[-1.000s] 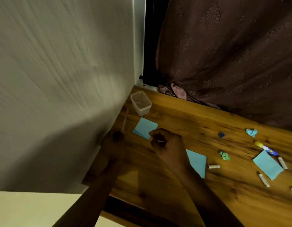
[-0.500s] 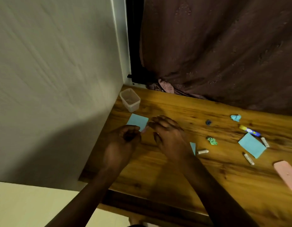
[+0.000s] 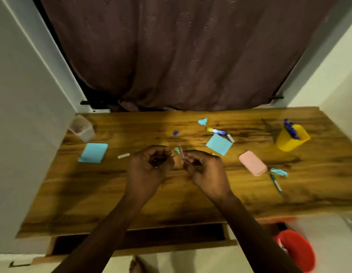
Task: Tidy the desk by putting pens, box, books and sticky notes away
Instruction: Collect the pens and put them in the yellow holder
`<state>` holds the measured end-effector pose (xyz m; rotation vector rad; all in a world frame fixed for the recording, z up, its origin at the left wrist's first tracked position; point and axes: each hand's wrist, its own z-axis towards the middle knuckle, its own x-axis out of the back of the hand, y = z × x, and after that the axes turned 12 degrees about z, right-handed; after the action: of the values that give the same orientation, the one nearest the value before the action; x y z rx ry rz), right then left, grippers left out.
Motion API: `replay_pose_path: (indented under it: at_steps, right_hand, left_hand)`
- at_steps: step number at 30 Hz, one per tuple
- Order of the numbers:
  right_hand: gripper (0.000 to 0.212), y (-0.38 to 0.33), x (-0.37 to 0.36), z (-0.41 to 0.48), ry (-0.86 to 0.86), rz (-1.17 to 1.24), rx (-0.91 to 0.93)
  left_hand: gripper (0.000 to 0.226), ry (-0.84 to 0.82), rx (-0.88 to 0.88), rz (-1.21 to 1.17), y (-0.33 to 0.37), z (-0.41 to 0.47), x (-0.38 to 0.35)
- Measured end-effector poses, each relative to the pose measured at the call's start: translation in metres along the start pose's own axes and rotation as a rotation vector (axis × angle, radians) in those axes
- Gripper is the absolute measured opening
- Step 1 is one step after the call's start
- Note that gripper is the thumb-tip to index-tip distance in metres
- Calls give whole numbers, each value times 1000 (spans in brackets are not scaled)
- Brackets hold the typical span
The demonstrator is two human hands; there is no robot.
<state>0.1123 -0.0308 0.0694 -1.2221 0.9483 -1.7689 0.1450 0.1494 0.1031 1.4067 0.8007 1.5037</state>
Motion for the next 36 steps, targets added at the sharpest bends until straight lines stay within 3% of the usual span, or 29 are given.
replay_pose_path:
  at_steps: [8, 16, 30, 36]
  right_hand:
    - [7, 26, 128, -57, 182, 139, -49]
    - [18, 48, 212, -83, 331, 221, -75]
    - [12, 91, 315, -30, 504, 236, -79]
    - [9, 111, 344, 7, 485, 193, -69]
  left_hand:
    - [20, -67, -55, 7, 52, -50, -126]
    - [19, -161, -106, 26, 87, -63, -203]
    - [19, -248, -116, -34, 110, 12, -305]
    - [18, -263, -149, -27, 111, 41, -342]
